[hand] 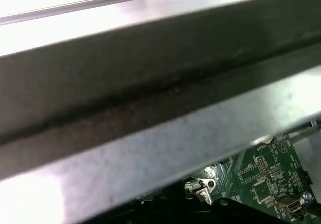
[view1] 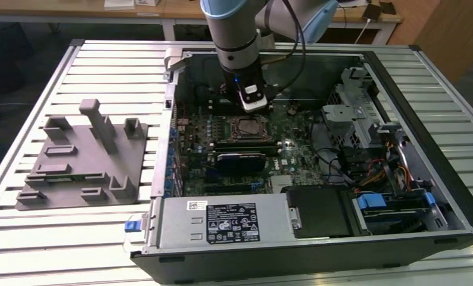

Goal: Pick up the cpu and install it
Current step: 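Install the first cpu locking lever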

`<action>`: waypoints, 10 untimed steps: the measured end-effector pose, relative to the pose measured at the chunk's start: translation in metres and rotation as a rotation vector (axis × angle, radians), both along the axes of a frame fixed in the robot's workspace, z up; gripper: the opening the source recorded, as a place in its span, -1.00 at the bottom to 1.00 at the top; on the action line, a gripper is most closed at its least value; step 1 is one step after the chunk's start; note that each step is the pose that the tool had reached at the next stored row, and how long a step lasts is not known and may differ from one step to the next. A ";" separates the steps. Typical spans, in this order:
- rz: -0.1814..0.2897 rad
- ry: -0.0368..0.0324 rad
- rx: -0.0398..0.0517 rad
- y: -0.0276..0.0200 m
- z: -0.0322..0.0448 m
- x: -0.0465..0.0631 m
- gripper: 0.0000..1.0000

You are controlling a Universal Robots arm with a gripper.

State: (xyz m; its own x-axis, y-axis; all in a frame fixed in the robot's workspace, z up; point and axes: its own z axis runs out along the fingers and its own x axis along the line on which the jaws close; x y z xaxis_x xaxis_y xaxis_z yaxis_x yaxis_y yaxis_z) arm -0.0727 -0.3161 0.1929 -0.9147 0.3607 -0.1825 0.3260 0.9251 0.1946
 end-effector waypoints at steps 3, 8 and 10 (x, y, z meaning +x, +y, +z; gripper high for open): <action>-0.006 -0.0003 -0.0001 0.0000 -0.0009 0.000 -0.79; -0.010 -0.0005 0.0001 0.0000 -0.0011 0.000 -0.79; -0.010 -0.0011 0.0009 0.0001 0.0001 0.000 -0.79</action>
